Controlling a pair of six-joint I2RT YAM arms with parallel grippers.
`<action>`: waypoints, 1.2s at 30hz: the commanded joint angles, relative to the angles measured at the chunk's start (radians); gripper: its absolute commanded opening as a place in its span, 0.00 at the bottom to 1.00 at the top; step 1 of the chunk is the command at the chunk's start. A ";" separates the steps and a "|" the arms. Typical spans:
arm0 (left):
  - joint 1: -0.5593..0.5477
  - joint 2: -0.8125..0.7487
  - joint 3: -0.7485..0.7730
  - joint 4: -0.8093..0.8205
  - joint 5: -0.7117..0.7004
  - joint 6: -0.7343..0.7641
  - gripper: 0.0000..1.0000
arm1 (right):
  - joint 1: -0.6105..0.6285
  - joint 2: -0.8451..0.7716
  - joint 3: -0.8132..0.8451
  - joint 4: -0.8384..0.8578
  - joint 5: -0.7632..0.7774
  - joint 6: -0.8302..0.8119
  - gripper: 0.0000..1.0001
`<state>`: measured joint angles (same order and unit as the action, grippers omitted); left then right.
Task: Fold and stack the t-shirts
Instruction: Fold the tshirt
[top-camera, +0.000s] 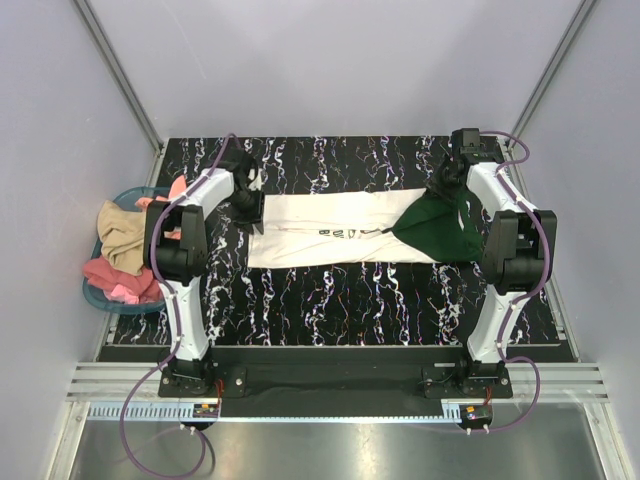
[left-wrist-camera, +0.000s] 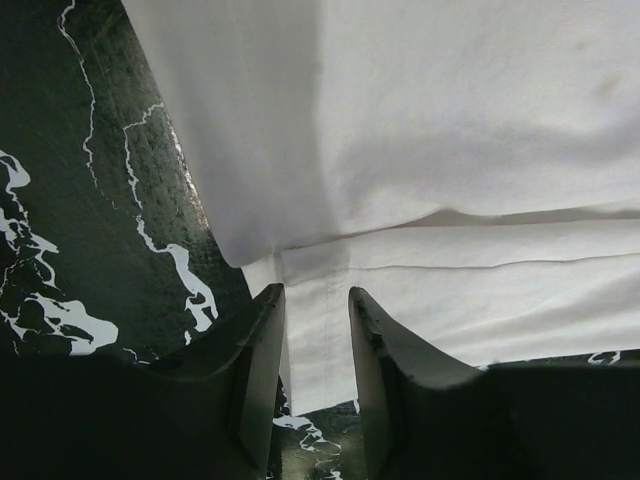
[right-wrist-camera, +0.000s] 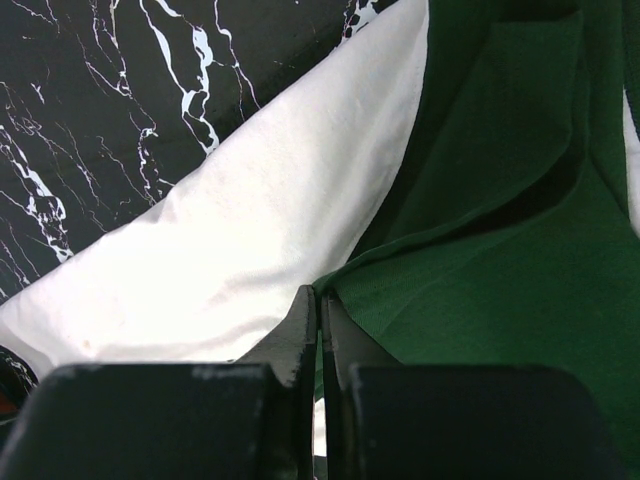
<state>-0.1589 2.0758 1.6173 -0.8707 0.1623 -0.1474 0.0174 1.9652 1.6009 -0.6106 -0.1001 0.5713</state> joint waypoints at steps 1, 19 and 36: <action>0.005 0.018 0.032 0.007 0.020 0.005 0.38 | 0.007 0.000 0.054 0.006 -0.018 -0.021 0.00; 0.007 -0.013 0.023 0.033 0.022 -0.029 0.00 | 0.007 0.012 0.080 0.002 -0.024 -0.019 0.00; 0.022 -0.083 -0.027 0.038 -0.075 -0.098 0.00 | 0.067 0.043 0.129 -0.014 0.049 -0.102 0.00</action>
<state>-0.1532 2.0556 1.5970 -0.8570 0.1261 -0.2276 0.0803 2.0174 1.6947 -0.6273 -0.1017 0.5079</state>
